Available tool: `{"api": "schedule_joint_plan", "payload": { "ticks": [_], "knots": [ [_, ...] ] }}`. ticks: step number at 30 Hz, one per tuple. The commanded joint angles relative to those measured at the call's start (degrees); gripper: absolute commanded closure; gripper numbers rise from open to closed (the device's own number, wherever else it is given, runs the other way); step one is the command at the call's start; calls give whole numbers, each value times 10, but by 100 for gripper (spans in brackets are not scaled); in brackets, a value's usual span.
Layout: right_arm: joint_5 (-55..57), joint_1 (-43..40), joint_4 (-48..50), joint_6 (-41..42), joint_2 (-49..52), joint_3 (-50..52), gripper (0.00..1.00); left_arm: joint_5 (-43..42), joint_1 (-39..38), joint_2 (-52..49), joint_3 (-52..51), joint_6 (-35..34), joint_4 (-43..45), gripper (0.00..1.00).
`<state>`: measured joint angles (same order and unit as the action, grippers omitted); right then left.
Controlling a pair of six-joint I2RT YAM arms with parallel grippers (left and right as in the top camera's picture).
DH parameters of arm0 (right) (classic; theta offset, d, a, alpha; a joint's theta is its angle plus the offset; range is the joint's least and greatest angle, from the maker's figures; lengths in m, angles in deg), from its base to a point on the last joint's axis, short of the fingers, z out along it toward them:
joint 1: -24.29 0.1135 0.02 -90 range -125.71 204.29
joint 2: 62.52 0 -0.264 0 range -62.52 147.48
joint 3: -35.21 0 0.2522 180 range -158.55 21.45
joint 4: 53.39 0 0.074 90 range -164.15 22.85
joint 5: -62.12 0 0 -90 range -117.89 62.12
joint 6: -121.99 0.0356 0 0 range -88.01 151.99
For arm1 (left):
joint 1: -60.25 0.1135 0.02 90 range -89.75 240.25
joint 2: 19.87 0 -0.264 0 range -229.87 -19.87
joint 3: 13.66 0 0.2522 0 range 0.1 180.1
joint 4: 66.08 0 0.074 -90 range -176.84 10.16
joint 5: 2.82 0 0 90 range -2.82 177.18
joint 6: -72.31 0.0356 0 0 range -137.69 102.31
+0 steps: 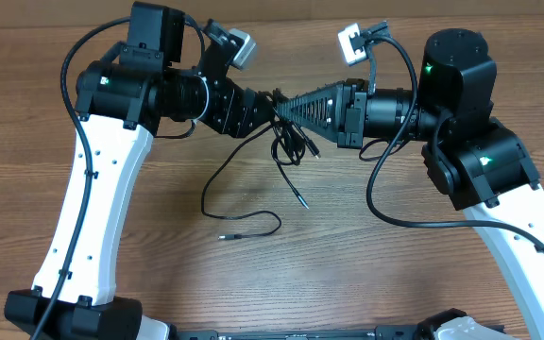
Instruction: Untangle cables
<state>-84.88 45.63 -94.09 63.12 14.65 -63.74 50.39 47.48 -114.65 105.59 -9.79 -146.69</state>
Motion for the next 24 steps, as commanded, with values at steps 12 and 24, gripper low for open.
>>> {"api": "schedule_joint_plan", "payload": {
  "ticks": [12, 24],
  "knots": [
    [-37, -3, -6, 4, -4, -11, 96, 171, -3, -50, 7, -178, 13, 27],
    [92, -3, -75, -16, -4, -11, 96, 288, 1, -71, 7, -264, 0, 30]
  ]
}}
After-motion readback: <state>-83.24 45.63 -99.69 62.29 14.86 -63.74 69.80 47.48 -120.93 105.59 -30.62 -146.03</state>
